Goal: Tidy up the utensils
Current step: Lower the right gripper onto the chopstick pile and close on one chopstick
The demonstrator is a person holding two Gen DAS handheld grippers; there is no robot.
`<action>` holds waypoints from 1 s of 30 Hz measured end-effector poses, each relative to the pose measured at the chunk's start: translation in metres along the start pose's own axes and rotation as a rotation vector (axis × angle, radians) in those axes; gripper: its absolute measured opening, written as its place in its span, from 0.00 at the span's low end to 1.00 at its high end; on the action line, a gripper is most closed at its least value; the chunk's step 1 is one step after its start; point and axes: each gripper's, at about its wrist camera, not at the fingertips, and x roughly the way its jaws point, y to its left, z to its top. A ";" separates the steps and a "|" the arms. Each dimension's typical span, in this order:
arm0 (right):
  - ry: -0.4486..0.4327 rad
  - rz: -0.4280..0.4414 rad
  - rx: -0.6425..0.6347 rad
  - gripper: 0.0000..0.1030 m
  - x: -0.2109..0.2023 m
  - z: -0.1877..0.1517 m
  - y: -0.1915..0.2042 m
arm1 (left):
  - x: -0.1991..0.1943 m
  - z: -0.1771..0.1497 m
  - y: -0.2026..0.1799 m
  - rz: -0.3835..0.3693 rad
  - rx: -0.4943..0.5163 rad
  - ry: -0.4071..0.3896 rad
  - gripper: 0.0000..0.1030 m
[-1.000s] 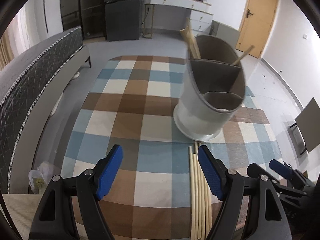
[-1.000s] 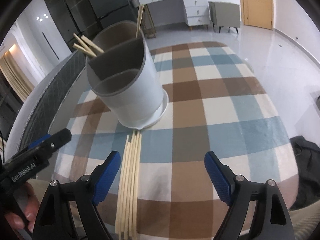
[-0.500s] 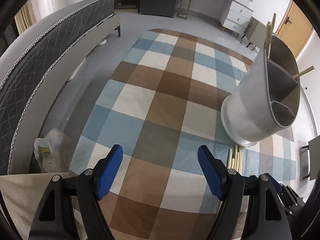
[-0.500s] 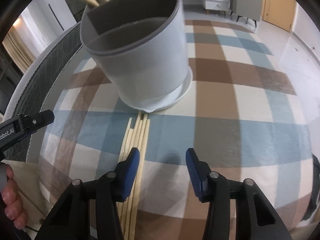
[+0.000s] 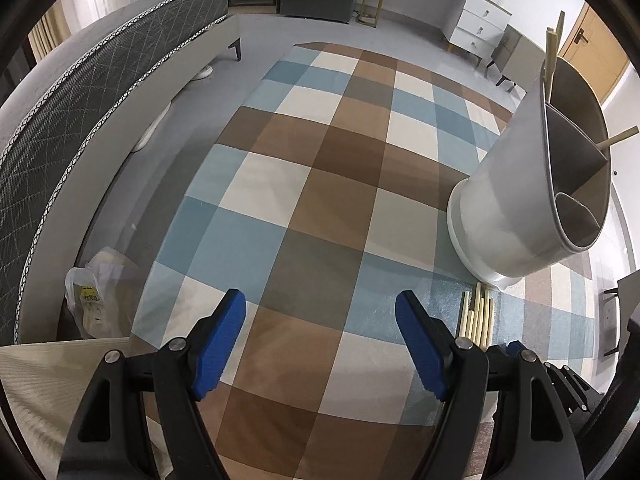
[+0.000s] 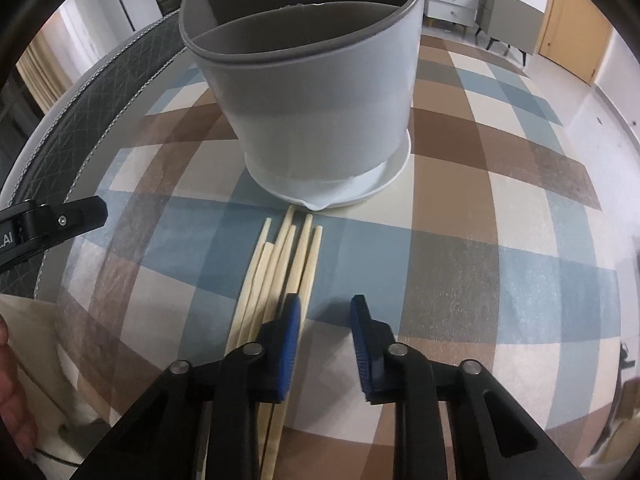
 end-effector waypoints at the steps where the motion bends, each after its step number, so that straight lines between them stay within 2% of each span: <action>1: 0.000 0.000 -0.003 0.20 0.000 -0.001 0.001 | 0.000 0.000 0.000 0.001 0.001 0.000 0.71; 9: 0.007 -0.012 0.000 0.20 0.001 -0.001 0.003 | -0.004 0.002 0.003 0.002 -0.015 -0.003 0.71; 12: 0.016 -0.017 0.007 0.20 0.004 0.006 0.003 | -0.001 0.004 0.009 0.061 -0.027 -0.003 0.71; 16: 0.016 -0.045 -0.002 0.19 0.011 0.017 0.008 | 0.007 0.004 0.017 0.053 -0.067 0.038 0.71; 24: -0.022 -0.097 -0.026 0.19 0.018 0.031 0.015 | 0.010 0.003 0.017 0.080 -0.057 0.055 0.71; 26: -0.032 -0.089 -0.021 0.15 0.019 0.034 0.015 | 0.013 0.002 0.017 0.081 -0.057 0.070 0.71; 27: -0.035 -0.081 -0.023 0.07 0.020 0.035 0.015 | 0.014 0.001 0.016 0.083 -0.055 0.076 0.71; 28: -0.037 -0.073 -0.024 0.04 0.021 0.036 0.014 | 0.015 0.001 0.015 0.084 -0.053 0.082 0.71; 30: -0.038 -0.030 -0.002 0.04 0.020 0.036 0.011 | 0.015 -0.001 0.009 0.079 -0.038 0.090 0.71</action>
